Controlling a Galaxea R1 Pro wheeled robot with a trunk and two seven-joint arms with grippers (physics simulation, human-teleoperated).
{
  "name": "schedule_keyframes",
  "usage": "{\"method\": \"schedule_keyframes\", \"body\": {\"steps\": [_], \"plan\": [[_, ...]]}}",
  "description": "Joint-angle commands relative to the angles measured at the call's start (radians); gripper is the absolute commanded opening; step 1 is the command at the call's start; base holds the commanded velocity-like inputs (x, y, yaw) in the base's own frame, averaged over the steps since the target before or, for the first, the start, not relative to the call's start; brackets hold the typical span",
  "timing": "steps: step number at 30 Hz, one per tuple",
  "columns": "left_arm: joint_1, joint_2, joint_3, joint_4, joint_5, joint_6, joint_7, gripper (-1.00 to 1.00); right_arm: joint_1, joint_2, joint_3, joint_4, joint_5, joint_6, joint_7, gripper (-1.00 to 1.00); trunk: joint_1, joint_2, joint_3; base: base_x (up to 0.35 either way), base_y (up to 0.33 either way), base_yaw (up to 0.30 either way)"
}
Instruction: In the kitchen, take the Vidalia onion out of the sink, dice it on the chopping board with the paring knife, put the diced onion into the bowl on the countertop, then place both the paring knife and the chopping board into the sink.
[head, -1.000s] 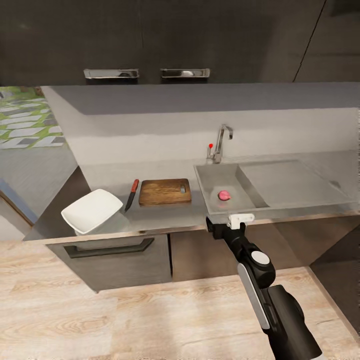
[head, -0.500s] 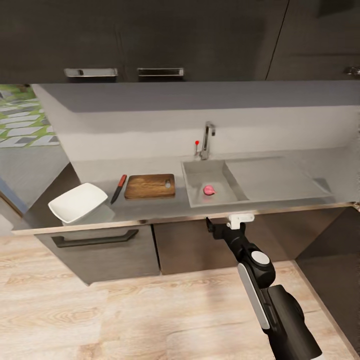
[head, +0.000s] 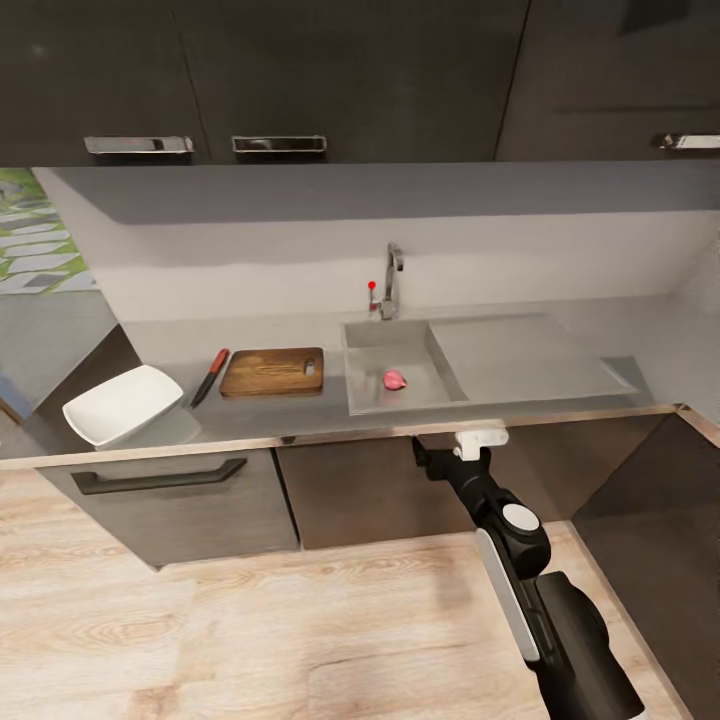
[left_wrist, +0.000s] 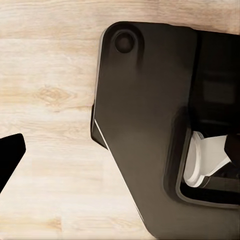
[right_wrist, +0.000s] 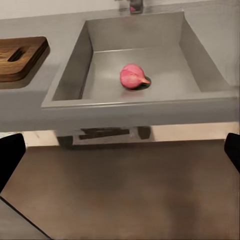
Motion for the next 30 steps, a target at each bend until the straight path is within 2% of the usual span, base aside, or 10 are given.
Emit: {"method": "schedule_keyframes", "body": {"steps": [1,5,11,13,16,18,20,22,24,30], "plan": [[0.001,-0.001,0.001,0.0,0.005,-0.001,-0.001,1.0,0.002,0.0,0.002,-0.001,-0.01,0.004,-0.009,1.0,0.001,-0.002,-0.002,0.0,-0.025,0.0],[0.001,-0.001,0.001,0.007,0.005,-0.001,-0.001,1.0,0.036,0.0,0.002,0.0,-0.01,-0.008,-0.008,1.0,0.001,-0.002,-0.002,0.0,-0.013,0.0],[0.0,-0.001,0.001,0.001,0.004,0.001,0.002,1.0,0.127,-0.006,0.002,0.009,-0.008,-0.112,-0.008,1.0,0.001,-0.002,-0.002,0.0,-0.002,0.0],[-0.001,-0.001,0.001,-0.006,0.004,0.003,0.004,1.0,0.166,-0.02,0.002,0.011,-0.003,-0.147,-0.008,1.0,0.001,-0.002,-0.002,0.0,0.0,0.0],[-0.008,-0.001,0.001,-0.041,0.003,0.008,0.005,1.0,0.245,-0.073,0.002,0.031,0.004,-0.236,-0.007,1.0,0.001,-0.002,-0.002,0.0,0.0,0.0],[-0.014,-0.001,0.001,-0.072,0.002,0.012,0.005,1.0,0.283,-0.09,0.002,0.056,0.005,-0.288,-0.008,1.0,0.001,-0.002,-0.002,0.0,0.0,0.0],[-0.016,-0.001,0.001,-0.096,0.001,0.014,0.005,1.0,0.312,-0.095,0.002,0.085,0.006,-0.329,-0.008,1.0,0.001,-0.002,-0.002,0.0,0.0,0.0],[-0.02,0.003,0.001,-0.119,0.001,0.016,0.005,1.0,0.335,-0.098,0.002,0.122,0.006,-0.374,-0.008,1.0,0.001,-0.002,-0.002,0.0,0.0,0.0],[-0.034,0.012,0.001,-0.151,0.0,0.021,0.005,1.0,0.358,-0.1,0.002,0.217,0.006,-0.462,-0.009,1.0,0.001,-0.002,-0.002,0.0,0.0,0.0],[-0.12,0.018,0.001,-0.165,-0.002,0.047,0.005,1.0,0.373,-0.101,0.002,0.467,0.006,-0.666,-0.009,1.0,0.001,-0.002,-0.002,0.0,0.0,0.0]]}}
